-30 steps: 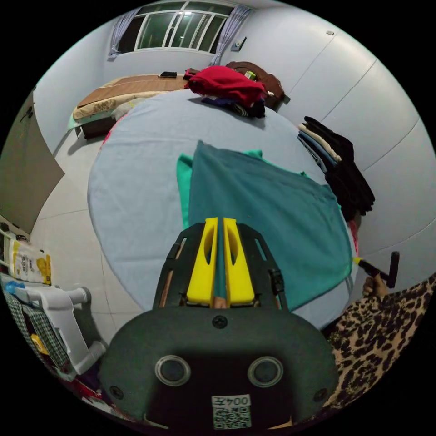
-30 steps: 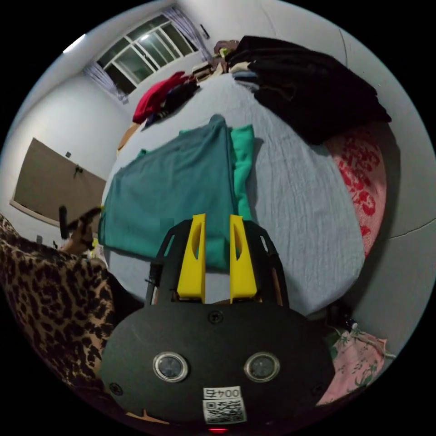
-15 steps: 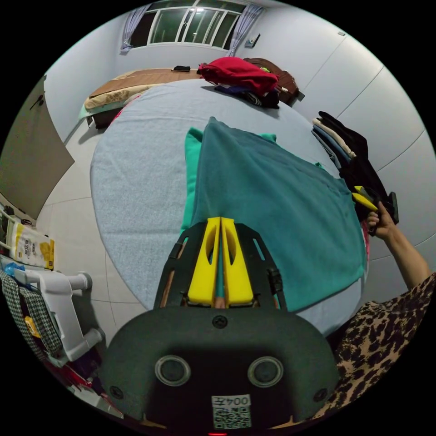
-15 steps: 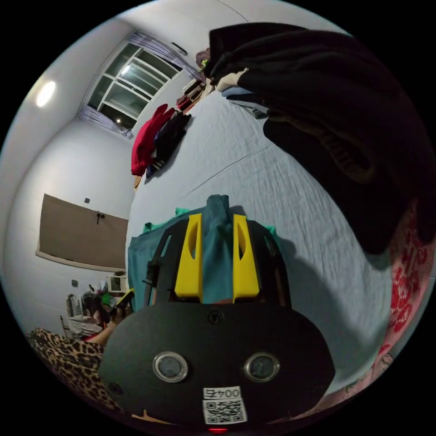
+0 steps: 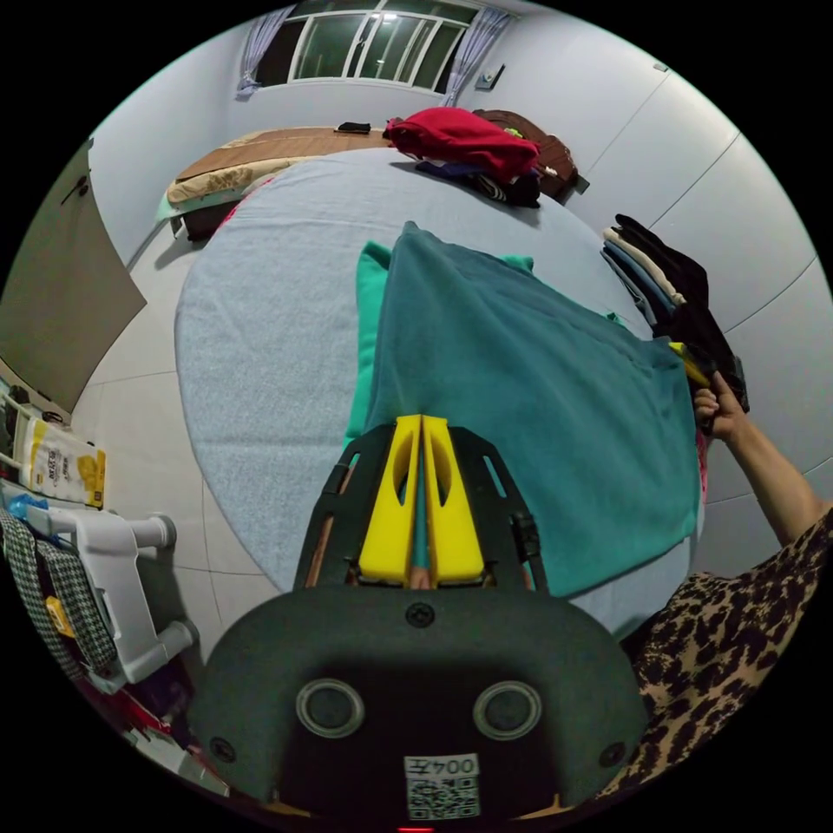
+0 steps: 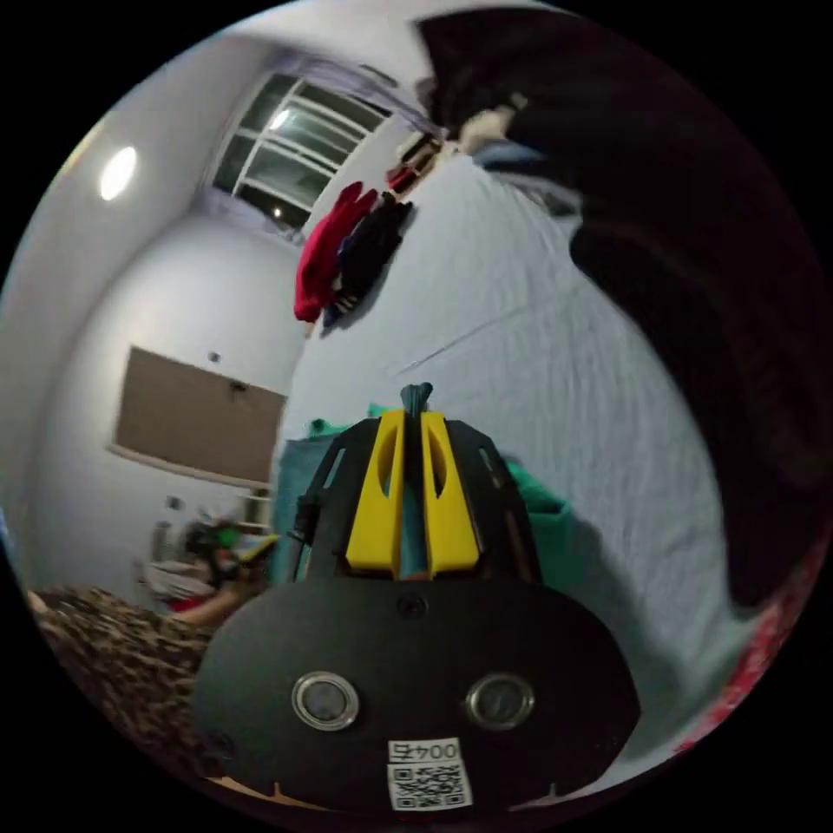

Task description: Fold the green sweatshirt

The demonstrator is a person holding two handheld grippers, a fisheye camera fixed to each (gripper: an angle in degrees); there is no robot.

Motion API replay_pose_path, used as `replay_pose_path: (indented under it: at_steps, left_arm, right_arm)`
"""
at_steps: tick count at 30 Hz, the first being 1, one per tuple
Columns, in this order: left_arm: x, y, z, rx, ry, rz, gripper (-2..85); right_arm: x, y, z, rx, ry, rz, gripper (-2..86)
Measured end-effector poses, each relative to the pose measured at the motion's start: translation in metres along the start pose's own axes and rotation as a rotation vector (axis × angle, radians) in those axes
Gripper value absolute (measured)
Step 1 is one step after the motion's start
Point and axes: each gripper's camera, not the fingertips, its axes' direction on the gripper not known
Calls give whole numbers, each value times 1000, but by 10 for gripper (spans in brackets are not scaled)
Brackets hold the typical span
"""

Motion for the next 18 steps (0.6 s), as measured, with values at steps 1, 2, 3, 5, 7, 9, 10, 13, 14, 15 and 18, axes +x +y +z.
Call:
replay_pose_path:
  at_steps: [1,2,3,5,7,9,10,13,14,15,18]
  left_arm:
    - [0,1,1,0,0,-1,1]
    - [1,2,2,0,-1,-2,1]
    - [2,3,4,-1,-4,1,1]
    - [4,5,6,-5,-8,6,1]
    - [5,6,8,-9,-10,8,1]
    - [7,9,12,-9,-12,8,1]
    - [7,10,12,-8,-13,8,1]
    - [10,15,17,-7,-15,8,1]
    - [11,16,19,-7,-15,8,1]
    - [13,18,20,-7,-15,8,1]
    - [15,24,25,2,-11,3,1]
  right_arm:
    - [-7,1,0,4,91,-40,40]
    - [-14,2,5,-15,248,-95,39]
    - [-16,3,13,-54,348,-125,38]
    - [-14,4,25,-100,432,-149,37]
    - [-11,4,34,-123,462,-167,38]
    - [-6,6,37,-105,437,-149,40]
    - [-4,6,36,-91,418,-138,41]
    - [19,6,24,-85,234,-6,57]
    - [25,9,15,-63,213,28,70]
    - [25,15,3,-23,229,31,75]
    - [13,38,-21,30,270,-10,74]
